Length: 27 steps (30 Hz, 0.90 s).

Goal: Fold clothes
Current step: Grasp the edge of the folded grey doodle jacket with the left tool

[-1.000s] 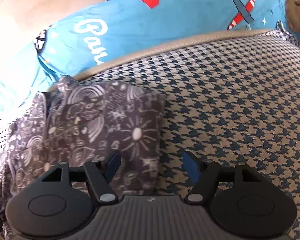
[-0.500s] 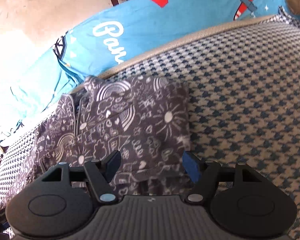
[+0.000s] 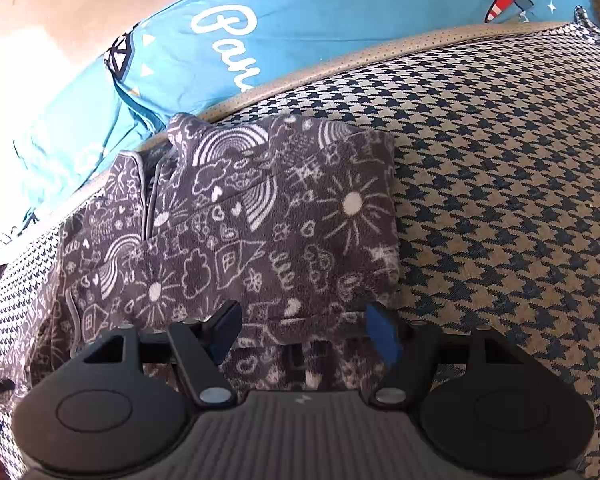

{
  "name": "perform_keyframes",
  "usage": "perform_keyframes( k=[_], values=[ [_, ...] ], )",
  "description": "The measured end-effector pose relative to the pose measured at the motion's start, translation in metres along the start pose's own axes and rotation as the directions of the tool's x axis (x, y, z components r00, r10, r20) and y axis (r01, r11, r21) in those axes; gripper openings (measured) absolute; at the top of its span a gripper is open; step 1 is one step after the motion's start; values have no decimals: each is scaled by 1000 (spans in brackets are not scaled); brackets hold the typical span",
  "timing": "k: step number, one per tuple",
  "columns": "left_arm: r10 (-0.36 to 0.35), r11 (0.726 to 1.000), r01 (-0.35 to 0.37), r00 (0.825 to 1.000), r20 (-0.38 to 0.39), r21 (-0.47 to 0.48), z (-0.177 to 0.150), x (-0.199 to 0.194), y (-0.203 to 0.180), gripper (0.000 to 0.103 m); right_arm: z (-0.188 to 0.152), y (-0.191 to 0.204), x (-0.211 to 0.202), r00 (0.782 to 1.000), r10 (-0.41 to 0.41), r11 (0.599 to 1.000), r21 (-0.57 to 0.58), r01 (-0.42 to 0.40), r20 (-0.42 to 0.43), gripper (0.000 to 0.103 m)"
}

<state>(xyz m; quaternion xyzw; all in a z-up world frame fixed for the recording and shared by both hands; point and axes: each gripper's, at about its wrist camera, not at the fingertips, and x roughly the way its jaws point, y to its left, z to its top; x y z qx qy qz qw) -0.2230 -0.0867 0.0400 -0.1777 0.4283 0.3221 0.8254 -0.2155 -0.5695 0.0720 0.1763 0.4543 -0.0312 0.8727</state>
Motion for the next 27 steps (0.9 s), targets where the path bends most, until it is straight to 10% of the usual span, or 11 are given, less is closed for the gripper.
perform_keyframes(
  k=[18, 27],
  values=[
    [46, 989, -42, 999, 26, -139, 29, 33, 26, 100, -2, 10, 12, 999, -40, 998, -53, 39, -18, 70],
    [60, 982, -44, 995, 78, -184, 32, 28, 33, 35, -2, 12, 13, 999, -47, 997, -63, 46, -19, 70]
  ],
)
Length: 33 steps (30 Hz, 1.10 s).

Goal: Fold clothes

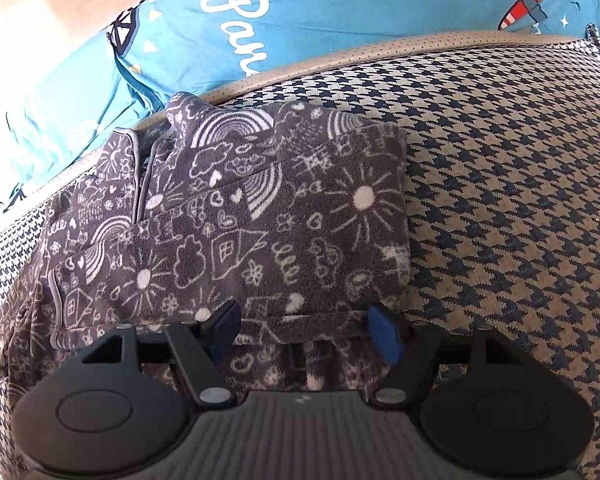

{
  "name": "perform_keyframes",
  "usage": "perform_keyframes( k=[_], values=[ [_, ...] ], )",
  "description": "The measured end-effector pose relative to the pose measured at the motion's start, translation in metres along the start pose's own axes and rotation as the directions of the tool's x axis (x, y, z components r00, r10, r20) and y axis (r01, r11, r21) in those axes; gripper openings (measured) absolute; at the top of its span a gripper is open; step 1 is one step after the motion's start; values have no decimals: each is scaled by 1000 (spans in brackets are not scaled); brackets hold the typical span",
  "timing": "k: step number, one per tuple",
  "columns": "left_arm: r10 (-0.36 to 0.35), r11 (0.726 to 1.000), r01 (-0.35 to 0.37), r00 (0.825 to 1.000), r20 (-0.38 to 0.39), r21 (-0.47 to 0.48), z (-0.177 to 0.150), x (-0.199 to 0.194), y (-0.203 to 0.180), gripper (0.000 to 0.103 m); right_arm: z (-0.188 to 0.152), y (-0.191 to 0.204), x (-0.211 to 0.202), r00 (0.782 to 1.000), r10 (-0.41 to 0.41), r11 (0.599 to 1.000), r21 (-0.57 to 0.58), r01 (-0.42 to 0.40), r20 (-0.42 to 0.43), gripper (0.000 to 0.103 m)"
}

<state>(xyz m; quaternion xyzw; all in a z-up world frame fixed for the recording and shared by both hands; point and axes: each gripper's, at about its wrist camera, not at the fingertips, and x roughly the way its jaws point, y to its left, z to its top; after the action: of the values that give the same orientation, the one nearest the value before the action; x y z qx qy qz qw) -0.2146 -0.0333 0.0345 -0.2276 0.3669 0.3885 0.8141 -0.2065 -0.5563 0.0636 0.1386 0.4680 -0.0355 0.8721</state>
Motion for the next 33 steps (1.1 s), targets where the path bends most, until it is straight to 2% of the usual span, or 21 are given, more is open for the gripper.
perform_keyframes(
  k=[1, 2, 5, 11, 13, 15, 19, 23, 26, 27, 29, 30, 33],
  values=[
    [-9, 1000, 9, 1000, 0, -6, 1, 0, 1, 23, 0, 1, 0, 1000, -2, 1000, -3, 2, 0, 70],
    [-16, 1000, 16, 1000, -1, -8, 1, 0, 0, 17, 0, 1, 1, 1000, -4, 1000, -5, 4, 0, 70],
    [-32, 999, 32, 999, 4, -1, -1, -2, -3, 10, 0, 1, 1, 1000, -5, 1000, -7, 5, -1, 70],
    [-107, 993, 104, 993, 51, 56, -4, -24, -21, 10, 1, 1, 2, 1000, -2, 1000, -1, 2, 0, 71],
    [-172, 983, 168, 984, 50, 79, -6, -33, -30, 10, 1, 0, 2, 1000, -1, 1000, 1, 1, 1, 70],
    [-252, 964, 248, 967, 37, 100, -8, -43, -40, 10, 1, 0, 1, 1000, -1, 1000, 1, 1, 0, 70],
    [-404, 897, 393, 915, 13, 203, -25, -67, -71, 10, 1, 1, 1, 1000, -2, 1000, 0, 2, 1, 71],
    [-536, 785, 527, 842, -71, 324, -62, -86, -105, 10, 2, 2, 2, 1000, -4, 1000, 0, 4, 1, 70],
    [-595, 694, 599, 790, -151, 398, -92, -95, -124, 12, 2, 3, 2, 1000, -5, 1000, -2, 5, 3, 71],
    [-597, 680, 605, 785, -166, 413, -98, -98, -127, 13, 2, 3, 1, 1000, -3, 1000, -1, 3, 5, 71],
    [-598, 656, 613, 778, -192, 440, -109, -103, -132, 27, 3, 3, 0, 1000, 3, 1000, 2, -3, 14, 71],
    [-598, 643, 617, 775, -206, 454, -114, -106, -135, 30, 3, 3, -1, 1000, 11, 1000, -2, -11, 23, 71],
    [-586, 644, 598, 787, -195, 477, -116, -111, -135, 45, 3, 7, -6, 998, 36, 999, -17, -35, 54, 71]
  ],
)
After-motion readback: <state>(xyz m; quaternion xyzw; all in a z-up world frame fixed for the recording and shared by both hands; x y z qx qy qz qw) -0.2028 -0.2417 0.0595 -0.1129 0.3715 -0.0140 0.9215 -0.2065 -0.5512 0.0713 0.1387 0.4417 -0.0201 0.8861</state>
